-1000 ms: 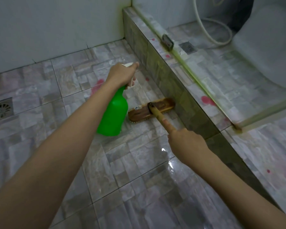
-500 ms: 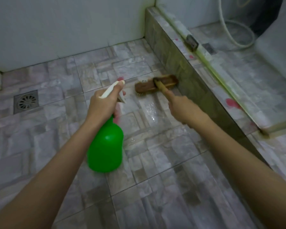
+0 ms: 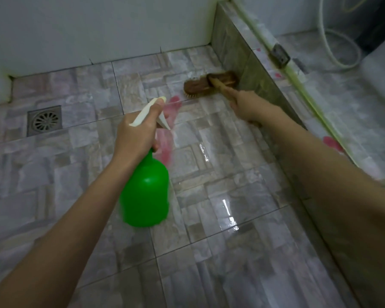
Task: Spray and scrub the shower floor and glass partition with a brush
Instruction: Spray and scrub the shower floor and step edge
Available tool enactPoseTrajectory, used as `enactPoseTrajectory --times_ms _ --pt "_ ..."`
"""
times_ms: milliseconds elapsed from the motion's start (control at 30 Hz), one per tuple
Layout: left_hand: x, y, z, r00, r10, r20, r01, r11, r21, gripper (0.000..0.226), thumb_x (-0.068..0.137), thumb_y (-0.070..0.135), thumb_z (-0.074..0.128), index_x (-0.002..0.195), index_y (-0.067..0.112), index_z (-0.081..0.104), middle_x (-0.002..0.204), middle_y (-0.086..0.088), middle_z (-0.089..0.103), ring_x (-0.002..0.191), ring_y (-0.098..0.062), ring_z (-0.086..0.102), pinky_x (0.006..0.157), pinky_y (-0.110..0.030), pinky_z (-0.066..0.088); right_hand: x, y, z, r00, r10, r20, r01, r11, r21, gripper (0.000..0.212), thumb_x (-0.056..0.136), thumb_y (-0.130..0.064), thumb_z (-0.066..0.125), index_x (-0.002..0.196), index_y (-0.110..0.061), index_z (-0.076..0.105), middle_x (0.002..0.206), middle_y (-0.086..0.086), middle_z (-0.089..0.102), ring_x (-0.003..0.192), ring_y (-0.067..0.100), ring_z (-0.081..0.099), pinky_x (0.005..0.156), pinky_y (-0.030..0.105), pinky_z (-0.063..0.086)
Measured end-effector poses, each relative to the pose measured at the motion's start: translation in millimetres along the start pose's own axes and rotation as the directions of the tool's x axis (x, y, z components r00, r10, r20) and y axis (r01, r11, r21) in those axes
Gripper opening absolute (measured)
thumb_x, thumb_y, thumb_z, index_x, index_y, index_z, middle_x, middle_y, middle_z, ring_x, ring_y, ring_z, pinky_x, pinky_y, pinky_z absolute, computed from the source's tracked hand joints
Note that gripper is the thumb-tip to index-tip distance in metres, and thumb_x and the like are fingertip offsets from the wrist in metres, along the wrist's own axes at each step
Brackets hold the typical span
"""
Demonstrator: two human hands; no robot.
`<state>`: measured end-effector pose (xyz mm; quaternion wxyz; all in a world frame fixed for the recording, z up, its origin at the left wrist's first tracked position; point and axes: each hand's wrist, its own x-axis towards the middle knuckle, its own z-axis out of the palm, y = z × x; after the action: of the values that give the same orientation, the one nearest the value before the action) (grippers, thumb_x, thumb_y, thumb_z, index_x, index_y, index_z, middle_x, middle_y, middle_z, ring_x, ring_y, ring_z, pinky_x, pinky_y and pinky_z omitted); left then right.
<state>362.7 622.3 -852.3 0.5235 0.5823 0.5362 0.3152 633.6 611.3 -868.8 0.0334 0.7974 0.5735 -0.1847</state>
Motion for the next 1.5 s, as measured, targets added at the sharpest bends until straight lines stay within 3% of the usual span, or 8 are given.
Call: enactPoseTrajectory --times_ms 233,367,500,667,967,1100,1233,1500 --pt "-13.7 -8.4 -27.3 1.0 0.022 -0.022 -0.022 1.0 0.0 0.028 0.072 0.078 0.056 0.071 0.057 0.074 0.098 -0.022 0.077 0.071 -0.046 0.068 0.059 -0.037 0.048 -107.5 -33.5 11.5 0.956 0.114 0.271 -0.14 0.987 0.078 0.071 0.1 -0.012 0.03 0.146 -0.055 -0.001 0.098 0.008 0.048 0.052 0.019 0.053 0.029 0.018 0.035" --pt "-29.4 -12.2 -41.8 0.996 0.037 -0.077 -0.035 0.999 0.03 0.029 0.084 0.068 0.057 0.073 0.051 0.077 0.091 0.004 0.081 0.072 -0.047 0.067 0.056 -0.032 0.046 -41.5 -37.0 21.7 1.0 0.007 0.029 -0.007 1.0 0.018 0.076 0.097 -0.006 0.032 0.148 -0.051 -0.003 0.114 0.02 0.055 0.053 0.019 0.046 0.033 0.023 0.034" --pt "-44.0 -14.6 -55.8 0.994 0.047 -0.104 -0.044 0.999 0.03 0.029 0.093 0.06 0.057 0.072 0.05 0.075 0.09 0.011 0.08 0.044 -0.025 0.055 0.052 -0.029 0.044 -79.0 -41.4 -6.2 0.976 0.055 0.211 -0.049 0.998 -0.037 0.053 0.097 -0.012 0.036 0.144 -0.037 0.034 0.083 0.006 0.049 0.052 0.018 0.053 0.036 0.023 0.047" --pt "-57.9 -15.8 -68.1 0.992 0.037 -0.123 -0.035 0.999 0.015 0.024 0.079 0.072 0.056 0.07 0.058 0.074 0.089 0.008 0.08 0.076 -0.052 0.066 0.054 -0.031 0.045 -115.3 -80.0 29.6 0.968 -0.108 0.227 0.113 0.994 -0.01 0.081 0.097 -0.007 0.031 0.142 -0.058 -0.012 0.097 0.017 0.055 0.049 0.02 0.051 0.033 0.023 0.034" --pt "-87.9 -20.1 -97.0 0.981 0.07 -0.182 -0.065 0.997 0.034 0.025 0.084 0.071 0.053 0.075 0.059 0.074 0.093 0.007 0.08 0.079 -0.049 0.068 0.058 -0.033 0.046 -185.5 -97.6 31.8 0.936 -0.1 0.338 0.146 0.983 -0.111 0.084 0.096 -0.004 0.032 0.145 -0.05 -0.019 0.084 0.009 0.052 0.048 0.014 0.041 0.04 0.025 0.031" --pt "-103.8 -21.0 -103.4 0.98 0.067 -0.189 -0.056 0.996 0.066 0.027 0.08 0.076 0.053 0.073 0.06 0.073 0.094 -0.002 0.08 0.087 -0.045 0.071 0.056 -0.032 0.045 -142.5 -111.4 48.1 0.973 -0.174 0.154 0.186 0.98 -0.07 0.088 0.094 0.0 0.033 0.144 -0.051 -0.019 0.119 0.027 0.053 0.047 0.017 0.04 0.04 0.028 0.028" --pt "-122.5 -20.0 -110.6 0.976 0.083 -0.201 -0.076 0.996 0.043 0.03 0.095 0.061 0.052 0.074 0.059 0.074 0.096 -0.009 0.079 0.061 -0.041 0.061 0.049 -0.027 0.045 -209.4 -97.5 34.7 0.926 -0.085 0.369 0.134 0.985 -0.11 0.082 0.095 -0.002 0.032 0.148 -0.042 -0.016 0.098 0.013 0.057 0.049 0.014 0.037 0.049 0.029 0.037" --pt "-146.4 -32.5 -113.5 0.982 0.04 -0.182 -0.034 0.999 0.038 0.026 0.08 0.071 0.054 0.071 0.058 0.075 0.091 0.013 0.08 0.085 -0.053 0.068 0.048 -0.025 0.045 -188.1 -107.8 47.2 0.95 -0.149 0.275 0.189 0.974 -0.124 0.085 0.097 -0.003 0.035 0.144 -0.052 -0.016 0.073 0.005 0.047 0.047 0.018 0.048 0.04 0.028 0.037"
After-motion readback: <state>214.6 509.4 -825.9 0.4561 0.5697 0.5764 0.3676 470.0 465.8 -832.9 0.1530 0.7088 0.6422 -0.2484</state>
